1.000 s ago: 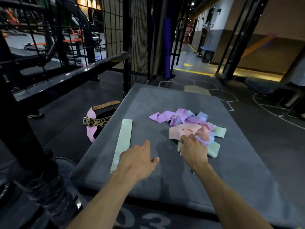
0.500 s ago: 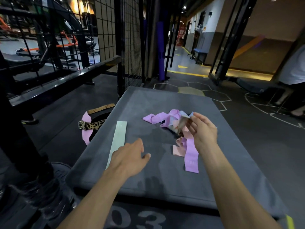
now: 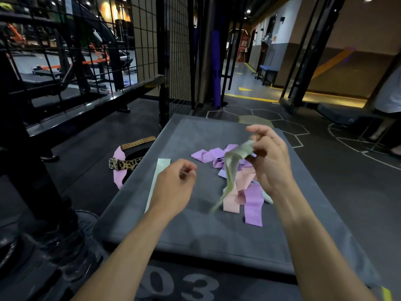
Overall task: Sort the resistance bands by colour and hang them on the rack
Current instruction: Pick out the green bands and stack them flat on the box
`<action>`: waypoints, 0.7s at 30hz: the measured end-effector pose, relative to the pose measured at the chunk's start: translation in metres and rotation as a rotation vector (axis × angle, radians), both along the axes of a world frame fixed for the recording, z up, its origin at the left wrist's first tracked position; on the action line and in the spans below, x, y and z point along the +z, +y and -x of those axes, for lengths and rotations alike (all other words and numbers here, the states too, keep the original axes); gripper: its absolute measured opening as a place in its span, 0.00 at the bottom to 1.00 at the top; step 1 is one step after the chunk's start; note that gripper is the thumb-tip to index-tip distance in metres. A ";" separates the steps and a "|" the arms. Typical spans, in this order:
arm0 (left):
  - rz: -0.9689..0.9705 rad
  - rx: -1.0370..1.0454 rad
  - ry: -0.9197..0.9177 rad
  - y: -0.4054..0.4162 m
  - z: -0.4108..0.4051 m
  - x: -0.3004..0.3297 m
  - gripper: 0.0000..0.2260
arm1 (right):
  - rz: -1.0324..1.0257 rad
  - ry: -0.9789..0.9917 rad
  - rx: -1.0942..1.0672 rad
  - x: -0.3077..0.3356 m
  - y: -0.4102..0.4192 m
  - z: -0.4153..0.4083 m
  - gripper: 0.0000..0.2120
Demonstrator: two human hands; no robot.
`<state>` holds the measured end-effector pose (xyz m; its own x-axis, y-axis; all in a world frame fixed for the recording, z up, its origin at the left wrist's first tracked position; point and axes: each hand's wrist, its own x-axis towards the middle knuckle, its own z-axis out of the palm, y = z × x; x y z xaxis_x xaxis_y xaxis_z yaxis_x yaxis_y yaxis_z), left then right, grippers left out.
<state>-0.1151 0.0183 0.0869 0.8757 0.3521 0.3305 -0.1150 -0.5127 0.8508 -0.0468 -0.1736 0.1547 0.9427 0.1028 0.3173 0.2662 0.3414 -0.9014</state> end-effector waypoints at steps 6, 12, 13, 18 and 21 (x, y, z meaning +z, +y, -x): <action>0.441 -0.377 0.125 -0.002 0.006 0.010 0.12 | 0.095 -0.045 0.319 0.006 0.001 0.012 0.17; 0.557 -0.764 0.302 -0.010 0.012 0.014 0.17 | 0.184 -0.019 0.309 0.003 0.001 0.006 0.16; 0.510 -0.744 0.280 -0.010 0.012 0.013 0.12 | 0.199 -0.007 0.279 0.001 -0.001 0.004 0.15; 0.342 -0.671 0.248 0.006 0.004 0.000 0.07 | 0.388 0.069 0.121 -0.016 -0.008 -0.010 0.10; 0.289 -0.623 0.215 0.014 0.000 -0.009 0.11 | 0.440 0.176 0.156 -0.026 -0.005 -0.013 0.13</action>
<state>-0.1147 0.0328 0.0780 0.9775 -0.1870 0.0973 -0.1275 -0.1569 0.9794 -0.0337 -0.1789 0.1288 0.9409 0.3351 0.0496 0.0731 -0.0578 -0.9956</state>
